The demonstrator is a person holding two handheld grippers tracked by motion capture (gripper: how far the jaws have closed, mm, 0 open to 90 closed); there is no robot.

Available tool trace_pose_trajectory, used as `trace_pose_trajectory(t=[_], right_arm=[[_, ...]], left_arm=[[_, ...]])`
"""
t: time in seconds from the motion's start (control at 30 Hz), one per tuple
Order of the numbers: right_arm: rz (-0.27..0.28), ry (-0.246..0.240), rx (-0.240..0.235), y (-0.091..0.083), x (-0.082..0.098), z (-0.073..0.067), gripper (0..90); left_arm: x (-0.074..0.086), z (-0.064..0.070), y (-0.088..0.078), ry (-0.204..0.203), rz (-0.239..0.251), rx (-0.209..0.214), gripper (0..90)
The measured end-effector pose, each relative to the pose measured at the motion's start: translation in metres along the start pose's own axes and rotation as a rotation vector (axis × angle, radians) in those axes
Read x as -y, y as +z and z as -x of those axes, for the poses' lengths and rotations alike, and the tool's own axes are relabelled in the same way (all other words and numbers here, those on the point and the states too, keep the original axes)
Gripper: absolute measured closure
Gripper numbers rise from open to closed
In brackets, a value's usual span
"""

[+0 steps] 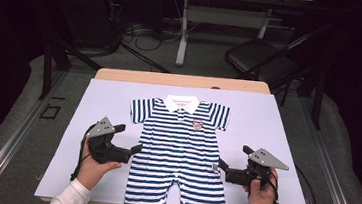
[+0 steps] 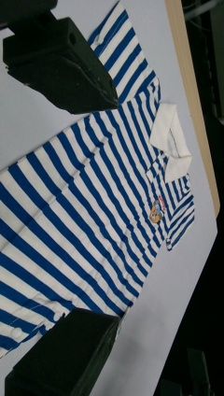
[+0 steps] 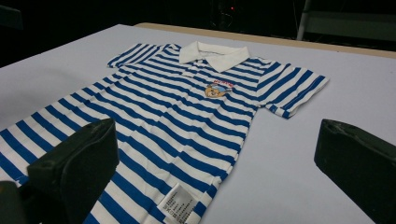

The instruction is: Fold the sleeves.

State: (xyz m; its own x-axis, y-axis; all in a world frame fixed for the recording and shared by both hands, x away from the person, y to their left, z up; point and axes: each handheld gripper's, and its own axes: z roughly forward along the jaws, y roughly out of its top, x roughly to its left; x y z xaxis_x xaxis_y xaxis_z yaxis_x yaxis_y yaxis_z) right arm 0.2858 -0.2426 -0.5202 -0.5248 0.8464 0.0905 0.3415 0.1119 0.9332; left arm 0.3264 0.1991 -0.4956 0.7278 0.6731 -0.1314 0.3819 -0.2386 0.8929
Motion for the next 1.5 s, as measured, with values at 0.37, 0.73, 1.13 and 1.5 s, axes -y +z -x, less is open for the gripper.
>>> trace_pose_trajectory(t=[0.37,0.73,1.13,1.5], right_arm=[[-0.01,0.001,-0.008,0.002,0.0,-0.002,0.0],[-0.016,0.007,-0.002,0.003,0.001,-0.001,0.0],[-0.018,0.005,-0.005,0.004,0.001,-0.001,0.0],[-0.024,0.002,-0.007,0.005,0.002,-0.001,0.0]], left_arm=[[-0.022,-0.013,0.006,-0.043,-0.004,-0.006,0.4],[-0.041,-0.031,0.01,-0.079,0.007,-0.029,0.4],[-0.062,-0.05,0.019,-0.092,-0.032,-0.092,0.5],[-0.078,-0.059,0.033,-0.066,-0.073,-0.122,0.8]])
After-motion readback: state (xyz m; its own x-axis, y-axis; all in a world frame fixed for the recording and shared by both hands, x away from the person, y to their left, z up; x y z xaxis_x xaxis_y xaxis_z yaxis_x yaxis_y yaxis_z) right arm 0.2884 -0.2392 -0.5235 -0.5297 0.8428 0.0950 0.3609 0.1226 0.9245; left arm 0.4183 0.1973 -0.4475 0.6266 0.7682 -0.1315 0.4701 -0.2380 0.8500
